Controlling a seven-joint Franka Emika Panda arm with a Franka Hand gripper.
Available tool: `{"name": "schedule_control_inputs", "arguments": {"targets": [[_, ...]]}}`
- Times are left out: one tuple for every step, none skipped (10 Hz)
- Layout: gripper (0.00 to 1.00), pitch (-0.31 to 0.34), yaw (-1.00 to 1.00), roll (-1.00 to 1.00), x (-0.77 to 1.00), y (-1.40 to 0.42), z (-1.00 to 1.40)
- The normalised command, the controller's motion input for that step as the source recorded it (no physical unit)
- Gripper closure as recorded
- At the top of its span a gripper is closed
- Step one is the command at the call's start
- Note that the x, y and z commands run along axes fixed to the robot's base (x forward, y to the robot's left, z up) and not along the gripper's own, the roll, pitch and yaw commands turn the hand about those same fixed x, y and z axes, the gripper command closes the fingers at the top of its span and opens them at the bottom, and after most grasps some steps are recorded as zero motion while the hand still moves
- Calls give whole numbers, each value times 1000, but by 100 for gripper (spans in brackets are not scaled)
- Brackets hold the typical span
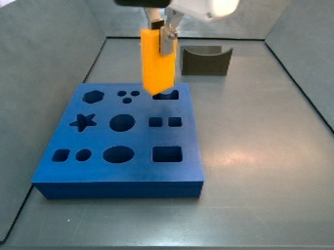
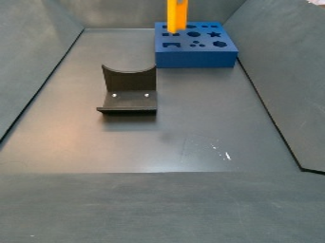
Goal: Insert the arch object.
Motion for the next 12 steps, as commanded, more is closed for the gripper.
{"name": "schedule_control_inputs", "arguments": {"targets": [[100, -187, -577, -196, 37, 289, -177], [100, -250, -740, -264, 211, 114, -100], [100, -157, -906, -174, 111, 0, -177], [100, -87, -1000, -97, 3, 0, -220], [100, -54, -1000, -53, 0, 0, -231], [100, -39, -1000, -9, 0, 0, -226], [100, -37, -1000, 0, 0, 0, -217], [100, -36, -1000, 0, 0, 0, -214], [100, -57, -1000, -33, 0, 0, -131], [100, -27, -917, -14, 140, 100, -6], [100, 0, -526, 0, 220, 77, -31], [100, 0, 0, 0, 0, 31, -80]]}}
